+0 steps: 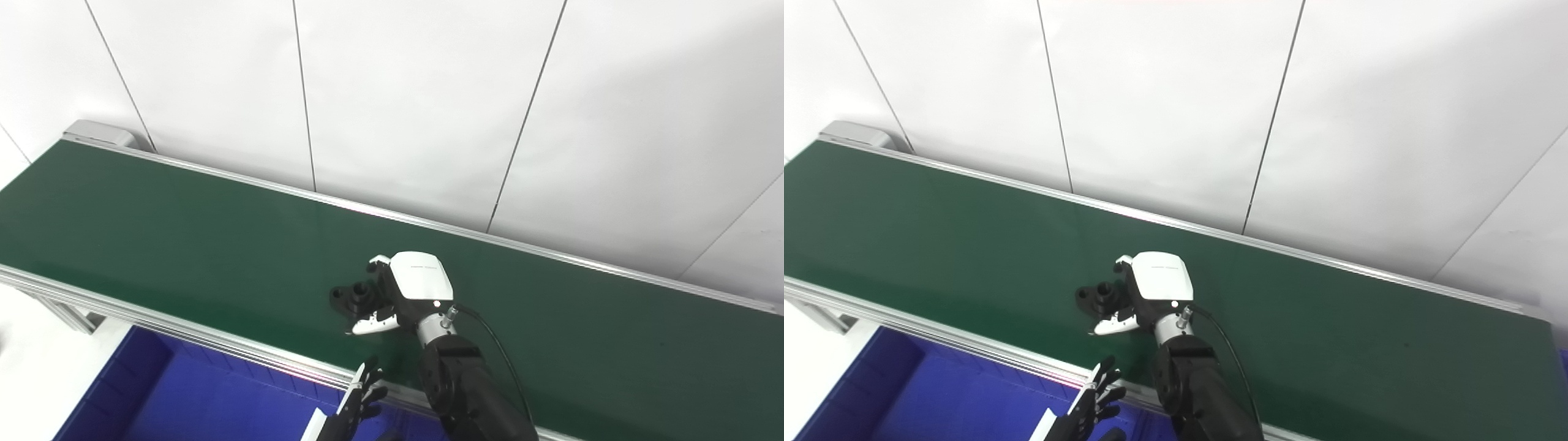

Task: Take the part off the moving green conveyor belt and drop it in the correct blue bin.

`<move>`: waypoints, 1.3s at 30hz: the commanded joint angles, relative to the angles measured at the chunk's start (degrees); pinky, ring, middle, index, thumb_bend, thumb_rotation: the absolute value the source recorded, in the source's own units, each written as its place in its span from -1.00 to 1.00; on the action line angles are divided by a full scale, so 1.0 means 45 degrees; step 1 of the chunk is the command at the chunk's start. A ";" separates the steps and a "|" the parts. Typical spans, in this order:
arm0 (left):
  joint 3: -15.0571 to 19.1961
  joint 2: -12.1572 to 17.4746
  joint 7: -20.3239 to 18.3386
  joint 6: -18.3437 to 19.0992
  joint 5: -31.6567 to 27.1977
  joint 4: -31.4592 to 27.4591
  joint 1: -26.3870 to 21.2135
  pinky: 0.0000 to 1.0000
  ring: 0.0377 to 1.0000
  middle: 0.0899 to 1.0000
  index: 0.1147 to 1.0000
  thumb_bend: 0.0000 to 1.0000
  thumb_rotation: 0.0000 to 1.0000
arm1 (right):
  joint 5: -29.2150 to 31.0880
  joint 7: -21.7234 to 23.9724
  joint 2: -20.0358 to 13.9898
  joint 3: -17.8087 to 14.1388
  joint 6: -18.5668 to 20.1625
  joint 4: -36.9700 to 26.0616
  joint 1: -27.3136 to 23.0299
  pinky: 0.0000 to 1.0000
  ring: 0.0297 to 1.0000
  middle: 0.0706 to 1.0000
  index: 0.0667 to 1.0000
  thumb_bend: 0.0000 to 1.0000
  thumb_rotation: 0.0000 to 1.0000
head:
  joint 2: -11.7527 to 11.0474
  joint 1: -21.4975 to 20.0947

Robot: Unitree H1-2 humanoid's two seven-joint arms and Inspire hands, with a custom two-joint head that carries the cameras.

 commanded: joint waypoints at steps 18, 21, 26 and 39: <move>-0.1255 -0.1213 0.0075 0.0229 0.0374 -0.0769 0.0660 0.68 0.78 0.88 1.00 0.30 0.73 | -0.1090 0.0001 -0.1259 0.1847 0.0169 0.0777 0.0597 -0.90 -0.84 -0.74 -0.12 0.05 -0.76 | 0.0230 -0.0051; -0.1241 -0.1203 0.0080 0.0223 0.0297 -0.0750 0.0621 0.68 0.78 0.89 1.00 0.29 0.73 | -0.1097 -0.0062 -0.1223 0.1861 0.0226 0.0798 0.0607 -0.90 -0.84 -0.74 -0.12 0.05 -0.76 | 0.0221 -0.0105; -0.1196 -0.1216 0.0143 0.0253 0.0329 -0.0718 0.0583 0.66 0.76 0.88 1.00 0.30 0.73 | -0.0863 -0.0168 -0.1200 0.1691 0.0140 0.0730 0.0663 -0.89 -0.82 -0.73 -0.12 0.04 -0.76 | 0.0228 -0.0221; -0.0910 -0.0873 0.0029 0.0277 0.0062 -0.0990 0.0573 0.68 0.76 0.87 1.00 0.27 0.78 | -0.0735 -0.0801 -0.1075 0.0884 0.0537 -0.1222 0.1172 -0.88 -0.81 -0.72 -0.12 0.04 -0.77 | 0.0276 -0.1057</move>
